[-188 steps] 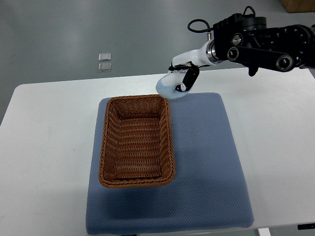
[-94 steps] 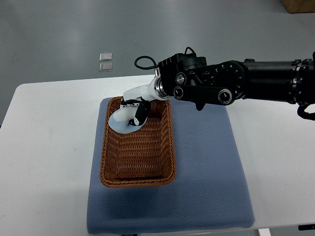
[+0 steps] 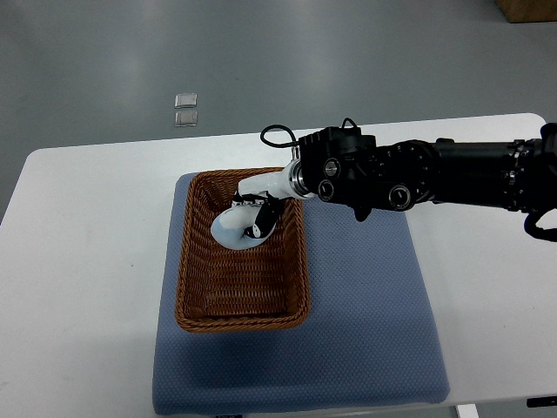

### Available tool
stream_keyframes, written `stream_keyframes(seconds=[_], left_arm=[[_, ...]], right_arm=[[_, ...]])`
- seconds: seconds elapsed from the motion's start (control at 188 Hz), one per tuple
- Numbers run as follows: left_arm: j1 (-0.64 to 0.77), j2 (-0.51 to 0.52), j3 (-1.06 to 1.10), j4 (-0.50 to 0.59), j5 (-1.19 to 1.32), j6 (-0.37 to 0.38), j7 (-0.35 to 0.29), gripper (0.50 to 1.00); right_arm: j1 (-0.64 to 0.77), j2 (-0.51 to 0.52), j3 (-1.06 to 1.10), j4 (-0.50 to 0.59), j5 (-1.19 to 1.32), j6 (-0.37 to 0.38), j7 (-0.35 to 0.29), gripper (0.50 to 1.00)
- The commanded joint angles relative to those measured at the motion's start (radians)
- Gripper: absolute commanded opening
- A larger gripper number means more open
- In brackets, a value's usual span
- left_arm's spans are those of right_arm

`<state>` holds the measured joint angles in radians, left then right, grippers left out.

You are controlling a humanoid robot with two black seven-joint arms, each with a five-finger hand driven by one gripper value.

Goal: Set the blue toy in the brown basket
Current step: 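Lower the toy into the basket and open the right hand fingers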

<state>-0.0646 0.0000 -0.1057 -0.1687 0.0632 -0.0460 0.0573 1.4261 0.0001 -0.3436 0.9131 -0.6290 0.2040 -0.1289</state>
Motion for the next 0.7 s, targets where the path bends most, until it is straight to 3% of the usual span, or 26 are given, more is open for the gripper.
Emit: stream_keyframes(seconds=[0.0,0.303,0.696], left_arm=[[0.0,0.0,0.0,0.0,0.0,0.0,-0.001,1.0],[0.0,0.0,0.0,0.0,0.0,0.0,-0.001,1.0],[0.0,0.0,0.0,0.0,0.0,0.0,-0.001,1.0]], right_arm=[[-0.021,0.0,0.0,0.0,0.002,-0.002,0.002,0.688],[-0.021,0.0,0.005,-0.016,0.006,0.008,0.002,0.856],[0.069,0.0,0.025,-0.02,0.025,0.071,0.0,0.889]])
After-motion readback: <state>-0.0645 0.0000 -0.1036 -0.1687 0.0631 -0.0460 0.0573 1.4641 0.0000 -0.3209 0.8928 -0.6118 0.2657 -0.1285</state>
